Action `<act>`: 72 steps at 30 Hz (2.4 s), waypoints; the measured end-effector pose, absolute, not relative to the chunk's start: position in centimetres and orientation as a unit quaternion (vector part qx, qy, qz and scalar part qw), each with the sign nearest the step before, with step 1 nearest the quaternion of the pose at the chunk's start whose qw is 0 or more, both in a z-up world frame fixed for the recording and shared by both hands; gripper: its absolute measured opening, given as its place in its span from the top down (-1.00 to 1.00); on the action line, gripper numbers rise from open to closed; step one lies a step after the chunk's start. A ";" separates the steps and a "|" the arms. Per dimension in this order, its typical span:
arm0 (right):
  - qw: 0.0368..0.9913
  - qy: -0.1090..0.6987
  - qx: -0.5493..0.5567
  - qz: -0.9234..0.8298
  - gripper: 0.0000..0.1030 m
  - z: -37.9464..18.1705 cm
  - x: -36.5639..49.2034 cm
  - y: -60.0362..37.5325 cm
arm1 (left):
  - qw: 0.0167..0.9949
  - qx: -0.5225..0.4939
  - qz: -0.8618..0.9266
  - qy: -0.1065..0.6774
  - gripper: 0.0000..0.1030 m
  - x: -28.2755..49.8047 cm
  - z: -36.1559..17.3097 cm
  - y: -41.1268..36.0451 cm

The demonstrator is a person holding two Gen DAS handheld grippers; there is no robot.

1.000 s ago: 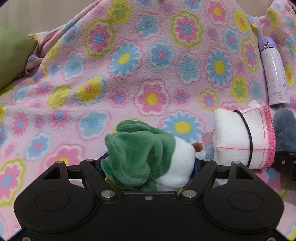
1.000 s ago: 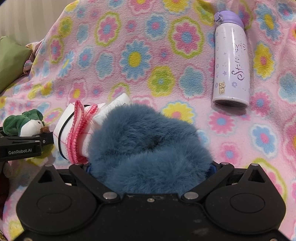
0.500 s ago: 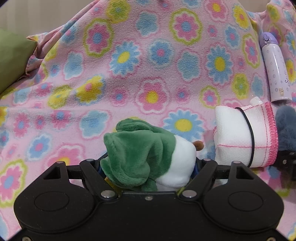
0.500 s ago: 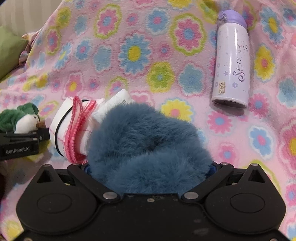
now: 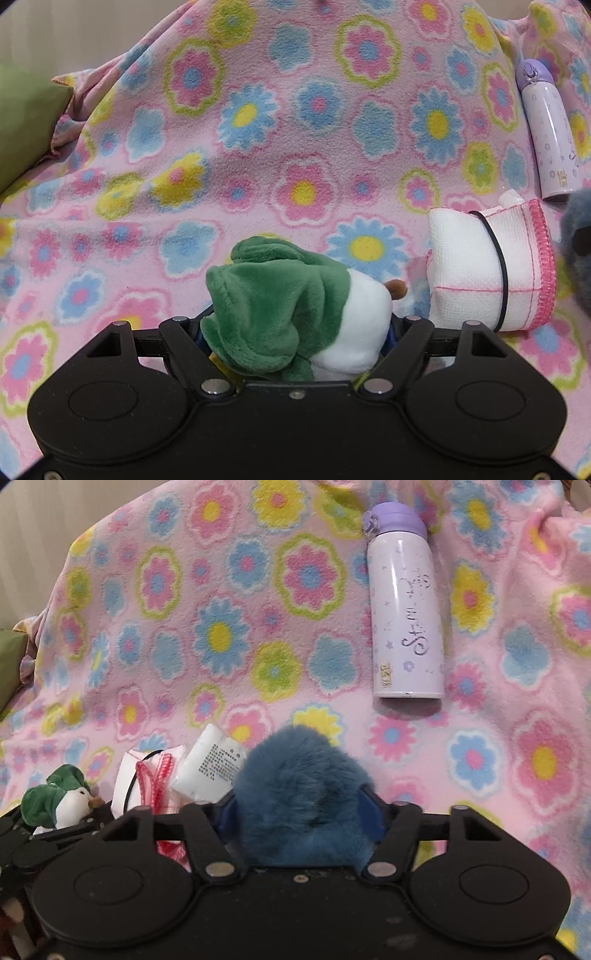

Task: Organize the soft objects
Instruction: 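Lift the green plush with the left tool while the right tool lifts the blue pom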

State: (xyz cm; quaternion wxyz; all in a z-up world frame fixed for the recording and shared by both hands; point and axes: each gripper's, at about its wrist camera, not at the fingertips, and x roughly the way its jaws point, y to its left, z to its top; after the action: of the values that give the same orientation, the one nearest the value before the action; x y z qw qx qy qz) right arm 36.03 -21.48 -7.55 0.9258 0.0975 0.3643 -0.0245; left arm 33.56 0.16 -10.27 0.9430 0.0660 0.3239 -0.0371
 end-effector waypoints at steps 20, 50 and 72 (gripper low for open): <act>0.928 0.358 0.098 -0.025 -0.89 -7.8 34.1 -21.3 | 0.939 0.086 -0.046 0.329 -0.35 30.6 -7.8 0.5; 0.929 0.356 0.104 -0.004 -0.10 -4.0 26.9 -20.2 | 0.898 0.056 -0.075 0.430 -0.35 22.2 -1.3 0.2; 0.878 0.458 0.101 0.091 -0.14 -3.4 14.0 -16.8 | 0.854 0.030 -0.063 0.515 -0.35 16.9 -2.9 0.3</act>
State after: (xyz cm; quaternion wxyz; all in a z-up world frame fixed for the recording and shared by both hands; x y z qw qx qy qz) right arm 13.96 -16.84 -3.43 0.8784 0.1007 0.4582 0.0912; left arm 16.86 0.33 -2.91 0.8541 0.0304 0.5154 -0.0629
